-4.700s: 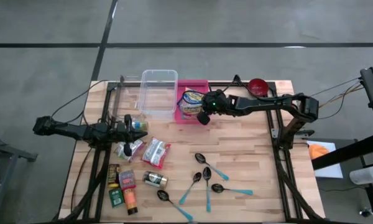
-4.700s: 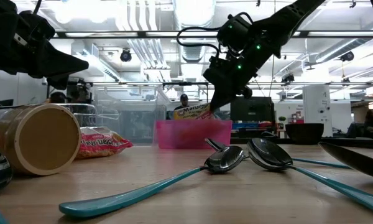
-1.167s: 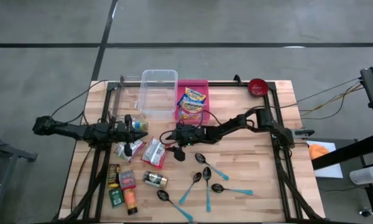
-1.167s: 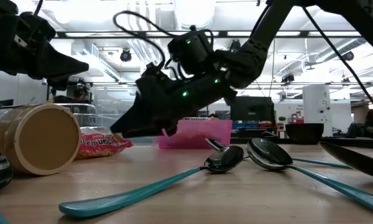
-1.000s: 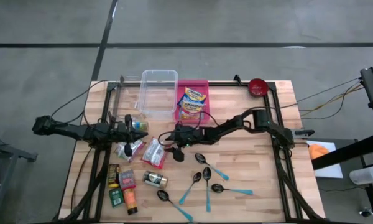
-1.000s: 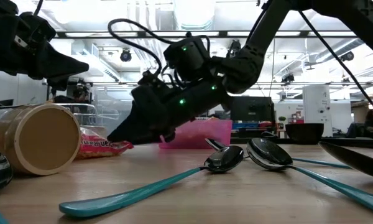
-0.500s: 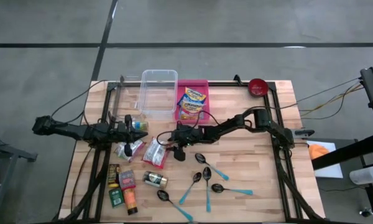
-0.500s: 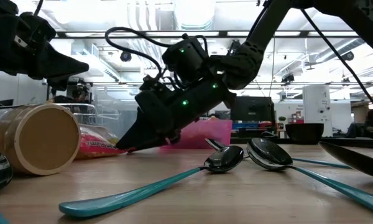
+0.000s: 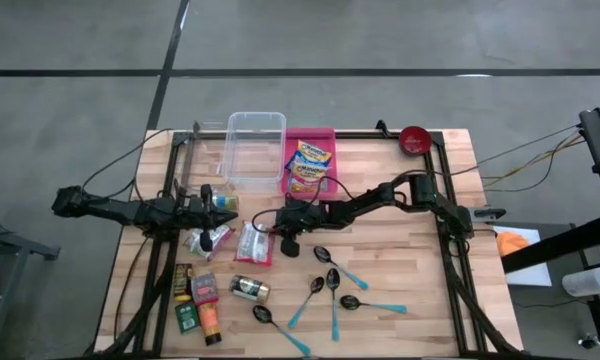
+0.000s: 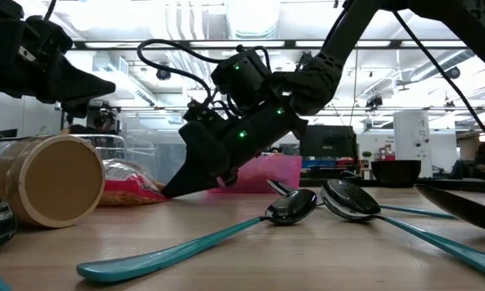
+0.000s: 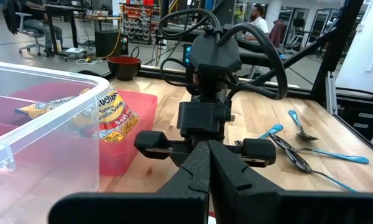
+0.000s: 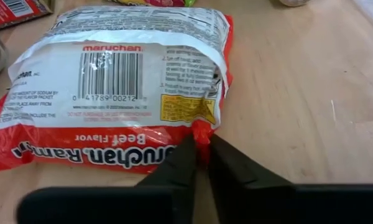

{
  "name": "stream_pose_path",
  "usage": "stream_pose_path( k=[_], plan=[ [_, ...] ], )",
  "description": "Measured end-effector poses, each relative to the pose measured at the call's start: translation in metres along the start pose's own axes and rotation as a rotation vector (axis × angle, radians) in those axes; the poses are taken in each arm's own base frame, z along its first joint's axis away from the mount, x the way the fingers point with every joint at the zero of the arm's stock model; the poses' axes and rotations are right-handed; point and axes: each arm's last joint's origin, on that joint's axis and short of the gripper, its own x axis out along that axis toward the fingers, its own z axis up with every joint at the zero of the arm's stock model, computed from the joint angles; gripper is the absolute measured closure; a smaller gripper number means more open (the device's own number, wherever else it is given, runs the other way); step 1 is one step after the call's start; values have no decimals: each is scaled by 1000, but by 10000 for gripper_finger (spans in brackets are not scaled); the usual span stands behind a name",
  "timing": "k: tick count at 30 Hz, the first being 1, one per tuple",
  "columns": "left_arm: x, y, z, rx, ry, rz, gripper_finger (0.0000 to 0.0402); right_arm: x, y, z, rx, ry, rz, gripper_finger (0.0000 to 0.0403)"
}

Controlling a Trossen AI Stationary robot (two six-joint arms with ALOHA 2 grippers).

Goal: Pick & Place Food Item
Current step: Put the red noodle pack into the pink bin

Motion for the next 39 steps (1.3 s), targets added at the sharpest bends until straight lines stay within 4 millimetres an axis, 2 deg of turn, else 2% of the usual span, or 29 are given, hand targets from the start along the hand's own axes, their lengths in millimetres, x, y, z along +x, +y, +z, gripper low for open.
stream_pose_path(
  k=[2,11,15,24,30,39],
  plan=[
    [0,0,0,0,0,0,401,0,0,0,0,1,2,390],
    [0,0,0,0,0,0,401,-1,0,-1,14,21,-3,390],
    [0,0,0,0,0,0,401,-9,2,2,35,81,-13,390],
    [0,0,0,0,0,0,401,-52,8,14,36,327,-60,391],
    [0,0,0,0,0,-1,401,-81,9,19,10,456,-162,391],
    [0,0,-1,2,6,0,401,-103,12,34,-11,387,-333,390]
  ],
)
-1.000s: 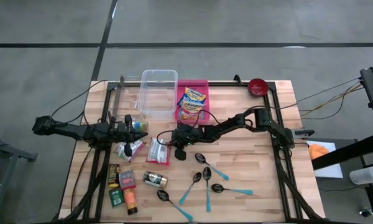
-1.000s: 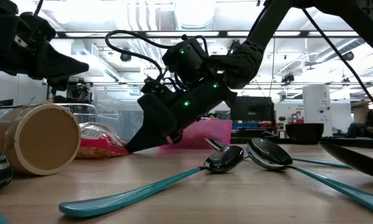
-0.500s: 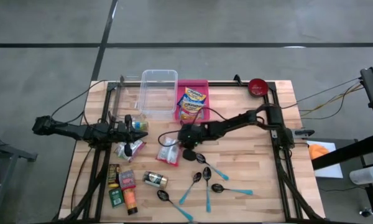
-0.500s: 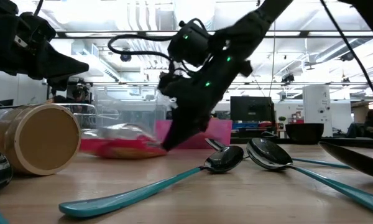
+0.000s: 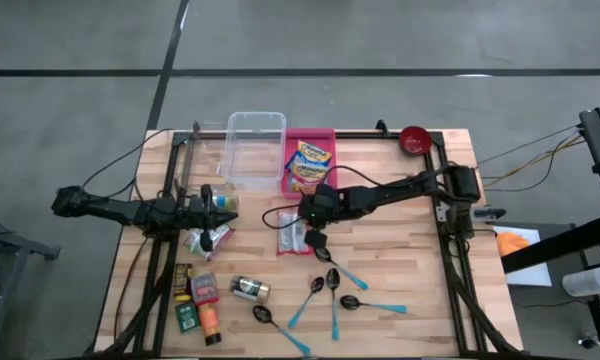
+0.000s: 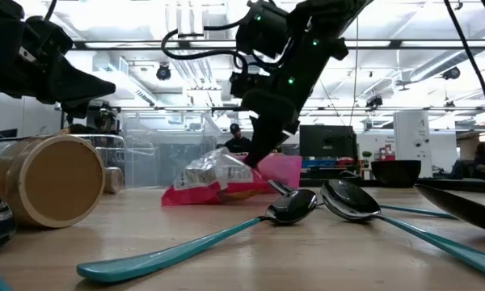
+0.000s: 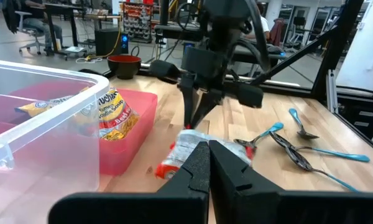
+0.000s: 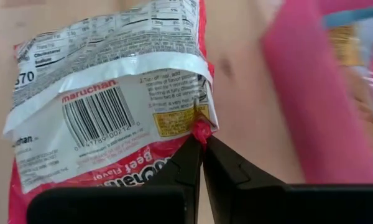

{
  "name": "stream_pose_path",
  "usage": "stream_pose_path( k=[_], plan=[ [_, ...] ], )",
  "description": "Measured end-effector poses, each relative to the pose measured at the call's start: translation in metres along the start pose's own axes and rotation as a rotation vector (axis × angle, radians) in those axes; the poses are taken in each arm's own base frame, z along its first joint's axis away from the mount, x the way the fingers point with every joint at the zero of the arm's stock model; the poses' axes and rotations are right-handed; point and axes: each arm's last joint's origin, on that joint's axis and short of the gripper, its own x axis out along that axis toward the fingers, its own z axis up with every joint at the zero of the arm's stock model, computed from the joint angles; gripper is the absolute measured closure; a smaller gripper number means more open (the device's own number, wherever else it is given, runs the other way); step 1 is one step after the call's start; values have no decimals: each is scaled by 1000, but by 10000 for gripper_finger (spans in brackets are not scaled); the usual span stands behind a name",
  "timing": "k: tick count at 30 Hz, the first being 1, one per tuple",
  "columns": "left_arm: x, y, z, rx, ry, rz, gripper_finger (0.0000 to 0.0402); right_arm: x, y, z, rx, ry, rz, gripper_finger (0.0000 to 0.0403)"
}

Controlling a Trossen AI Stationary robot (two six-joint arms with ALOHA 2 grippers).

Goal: Pick & Place Food Item
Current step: Put the red noodle pack into the pink bin

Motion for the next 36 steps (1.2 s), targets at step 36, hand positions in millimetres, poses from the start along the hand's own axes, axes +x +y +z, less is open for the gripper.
stream_pose_path(
  k=[36],
  plan=[
    [1,0,-1,3,9,1,401,-50,61,-14,-332,-267,-929,390]
  ],
)
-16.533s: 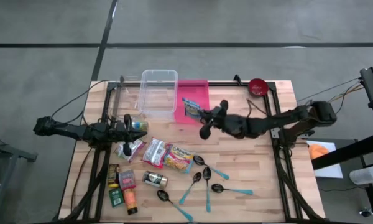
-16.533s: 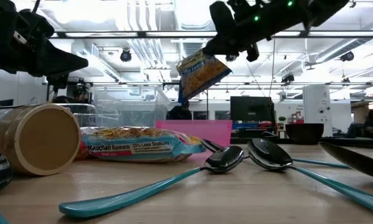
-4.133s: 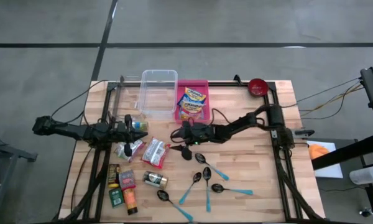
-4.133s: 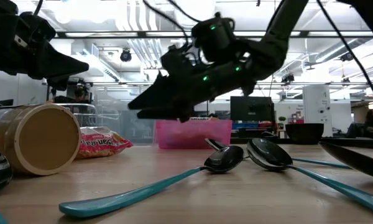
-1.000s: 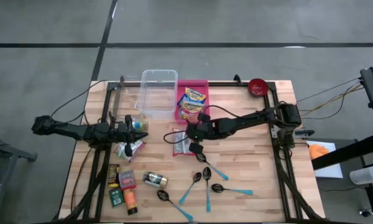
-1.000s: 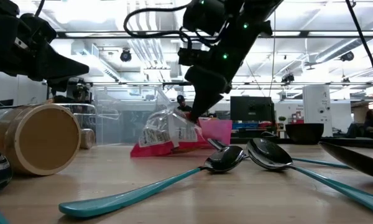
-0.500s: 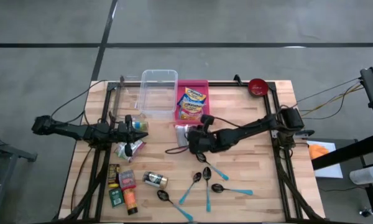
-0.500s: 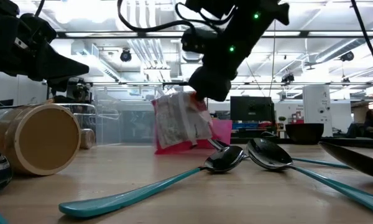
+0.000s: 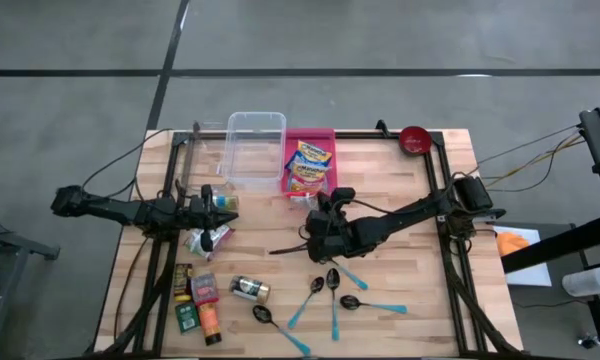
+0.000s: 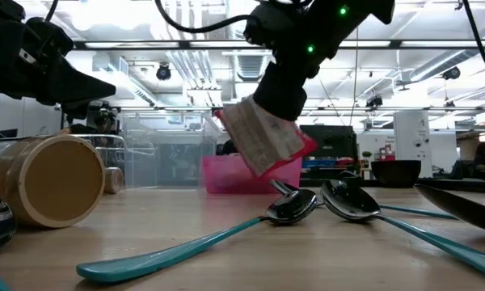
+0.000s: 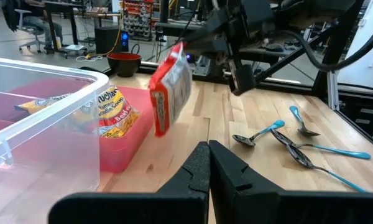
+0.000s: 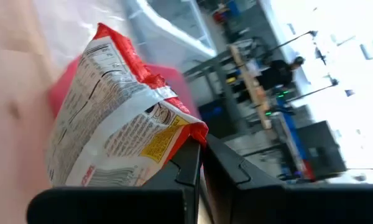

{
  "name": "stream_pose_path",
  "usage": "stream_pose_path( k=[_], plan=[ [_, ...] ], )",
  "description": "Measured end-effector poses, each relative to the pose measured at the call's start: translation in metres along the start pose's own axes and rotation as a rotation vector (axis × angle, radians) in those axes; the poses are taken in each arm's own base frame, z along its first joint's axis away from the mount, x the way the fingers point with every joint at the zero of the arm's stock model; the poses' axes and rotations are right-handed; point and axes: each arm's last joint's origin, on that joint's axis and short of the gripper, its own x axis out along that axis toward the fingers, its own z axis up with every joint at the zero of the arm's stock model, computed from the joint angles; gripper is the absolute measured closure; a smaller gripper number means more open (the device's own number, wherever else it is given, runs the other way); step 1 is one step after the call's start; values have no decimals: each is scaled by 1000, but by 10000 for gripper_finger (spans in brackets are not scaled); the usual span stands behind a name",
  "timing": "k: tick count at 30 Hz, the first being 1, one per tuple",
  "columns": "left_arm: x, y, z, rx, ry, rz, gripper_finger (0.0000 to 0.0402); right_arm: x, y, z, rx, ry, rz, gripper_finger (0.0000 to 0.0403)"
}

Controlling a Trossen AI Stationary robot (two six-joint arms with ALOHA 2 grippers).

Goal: Pick & Place Food Item
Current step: Put the red noodle pack into the pink bin

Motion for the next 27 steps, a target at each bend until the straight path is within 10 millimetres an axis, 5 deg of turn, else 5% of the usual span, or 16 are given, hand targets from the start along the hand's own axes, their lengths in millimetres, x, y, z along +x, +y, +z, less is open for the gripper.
stream_pose_path(
  k=[14,27],
  plan=[
    [0,0,0,0,1,0,401,7,-67,12,7,8,-56,390],
    [0,0,0,0,1,1,401,91,-147,5,234,-47,245,390]
  ],
)
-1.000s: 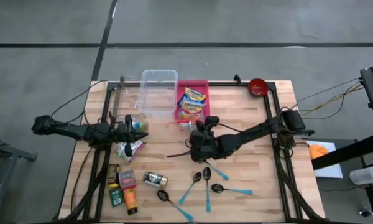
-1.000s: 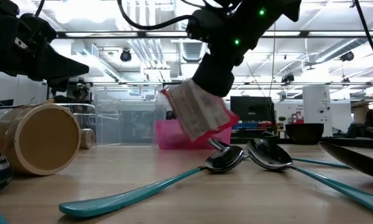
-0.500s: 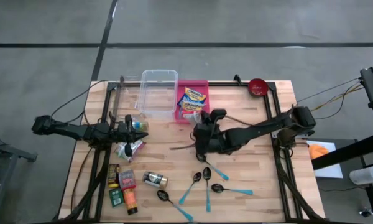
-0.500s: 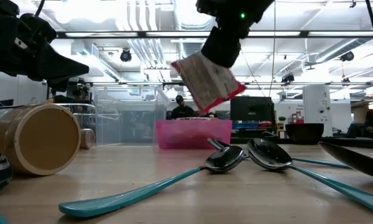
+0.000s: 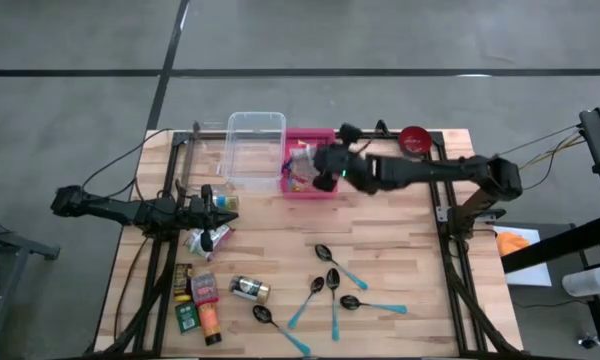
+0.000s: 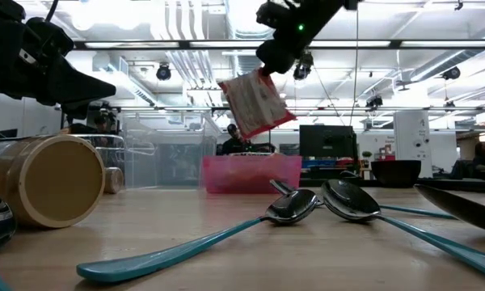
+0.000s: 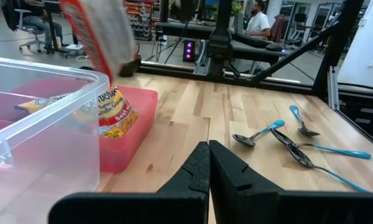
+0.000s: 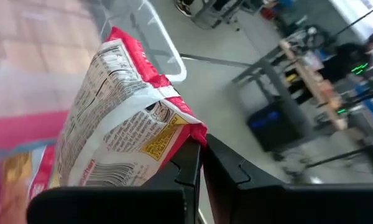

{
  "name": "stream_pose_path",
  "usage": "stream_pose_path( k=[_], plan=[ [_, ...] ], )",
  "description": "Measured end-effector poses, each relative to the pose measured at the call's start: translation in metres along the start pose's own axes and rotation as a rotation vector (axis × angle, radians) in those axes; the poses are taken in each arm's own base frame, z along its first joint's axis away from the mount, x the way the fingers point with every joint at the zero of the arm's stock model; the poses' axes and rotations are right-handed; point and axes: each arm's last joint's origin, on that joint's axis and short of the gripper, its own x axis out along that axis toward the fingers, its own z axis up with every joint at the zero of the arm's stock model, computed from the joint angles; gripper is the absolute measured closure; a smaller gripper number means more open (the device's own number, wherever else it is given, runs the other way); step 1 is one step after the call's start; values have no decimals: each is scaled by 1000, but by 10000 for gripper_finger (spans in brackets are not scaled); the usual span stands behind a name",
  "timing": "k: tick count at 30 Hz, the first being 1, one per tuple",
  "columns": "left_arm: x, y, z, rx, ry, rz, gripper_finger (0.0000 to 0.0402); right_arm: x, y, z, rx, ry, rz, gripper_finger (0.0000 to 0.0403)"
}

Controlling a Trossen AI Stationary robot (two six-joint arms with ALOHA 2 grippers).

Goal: Pick & Place Food Item
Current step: Put the red noodle pack into the pink bin

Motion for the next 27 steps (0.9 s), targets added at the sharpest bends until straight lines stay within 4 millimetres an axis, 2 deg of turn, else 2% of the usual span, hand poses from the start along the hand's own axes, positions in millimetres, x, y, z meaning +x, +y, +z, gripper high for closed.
stream_pose_path(
  k=[8,12,17,21,27],
  plan=[
    [0,0,0,0,0,0,401,44,-52,-15,211,-41,95,390],
    [0,0,0,0,1,0,401,65,-65,-28,303,-33,192,390],
    [0,0,0,1,1,0,401,81,-63,-39,332,5,242,390],
    [0,0,0,0,1,0,401,92,-52,-46,321,42,262,390],
    [0,0,0,0,1,0,401,98,-43,-50,354,66,331,390]
  ],
)
